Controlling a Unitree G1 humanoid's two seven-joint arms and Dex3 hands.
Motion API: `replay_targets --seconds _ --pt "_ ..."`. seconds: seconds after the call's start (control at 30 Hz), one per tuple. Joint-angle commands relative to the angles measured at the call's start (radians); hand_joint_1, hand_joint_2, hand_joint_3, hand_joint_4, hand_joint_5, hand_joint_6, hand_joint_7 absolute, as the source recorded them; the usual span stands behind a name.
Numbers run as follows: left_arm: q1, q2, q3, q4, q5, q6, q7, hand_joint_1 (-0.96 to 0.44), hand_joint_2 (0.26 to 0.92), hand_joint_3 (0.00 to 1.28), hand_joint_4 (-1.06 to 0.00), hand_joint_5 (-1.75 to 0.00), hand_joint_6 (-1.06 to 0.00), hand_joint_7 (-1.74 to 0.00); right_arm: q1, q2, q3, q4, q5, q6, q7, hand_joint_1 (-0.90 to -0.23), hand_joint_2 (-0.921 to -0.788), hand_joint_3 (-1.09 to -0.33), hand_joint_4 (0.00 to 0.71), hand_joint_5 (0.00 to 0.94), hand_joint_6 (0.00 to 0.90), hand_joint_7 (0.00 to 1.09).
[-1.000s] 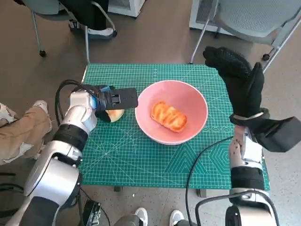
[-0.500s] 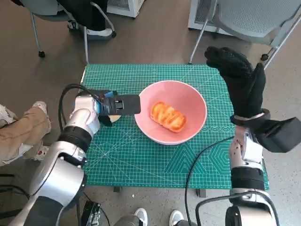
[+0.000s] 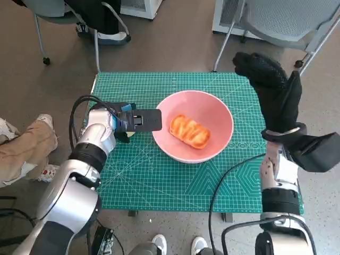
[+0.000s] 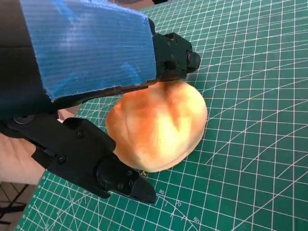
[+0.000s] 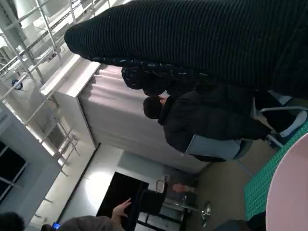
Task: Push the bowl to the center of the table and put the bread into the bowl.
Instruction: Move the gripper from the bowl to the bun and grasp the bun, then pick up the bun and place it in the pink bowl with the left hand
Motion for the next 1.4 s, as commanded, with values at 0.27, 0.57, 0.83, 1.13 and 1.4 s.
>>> replay_targets --seconds 0.27,0.57,0.83,1.13,1.4 --pt "-0.003 -0.012 -0.023 0.028 0.004 -0.019 0.036 -0.36 0.698 0.01 0.00 0.00 -0.12 0.00 0.047 -0.017 0.000 -0.017 -0.010 0.012 -0.005 -0.672 -0.921 -0.817 0.161 0.001 -0.001 0.53" --pt "0.027 -0.023 0.029 0.032 -0.042 -0.002 0.187 -0.14 0.716 0.03 -0.30 -1.53 -0.21 -0.02 0.061 -0.024 -0.002 -0.041 -0.005 0.026 -0.011 -0.679 -0.921 -0.811 0.162 0.001 -0.001 0.53" --pt "0.066 -0.024 -0.013 0.028 -0.001 -0.025 0.338 0.20 0.704 0.32 -0.63 -1.54 -0.48 -0.13 0.068 -0.025 -0.005 -0.053 -0.006 0.034 -0.021 -0.683 -0.921 -0.798 0.164 0.002 0.004 0.53" --pt "0.078 -0.011 -0.044 0.034 0.018 -0.052 0.365 0.04 0.907 0.22 -0.55 -1.44 -0.49 -1.08 0.072 -0.024 -0.001 -0.072 -0.012 0.042 -0.037 -0.685 -0.921 -0.790 0.176 0.007 0.013 0.53" --pt "0.074 -0.009 -0.026 0.034 -0.008 -0.049 0.337 0.00 0.920 0.22 -0.50 -1.39 -0.48 -1.30 0.063 -0.020 0.004 -0.067 -0.013 0.048 -0.040 -0.691 -0.921 -0.789 0.177 0.006 0.012 0.53"
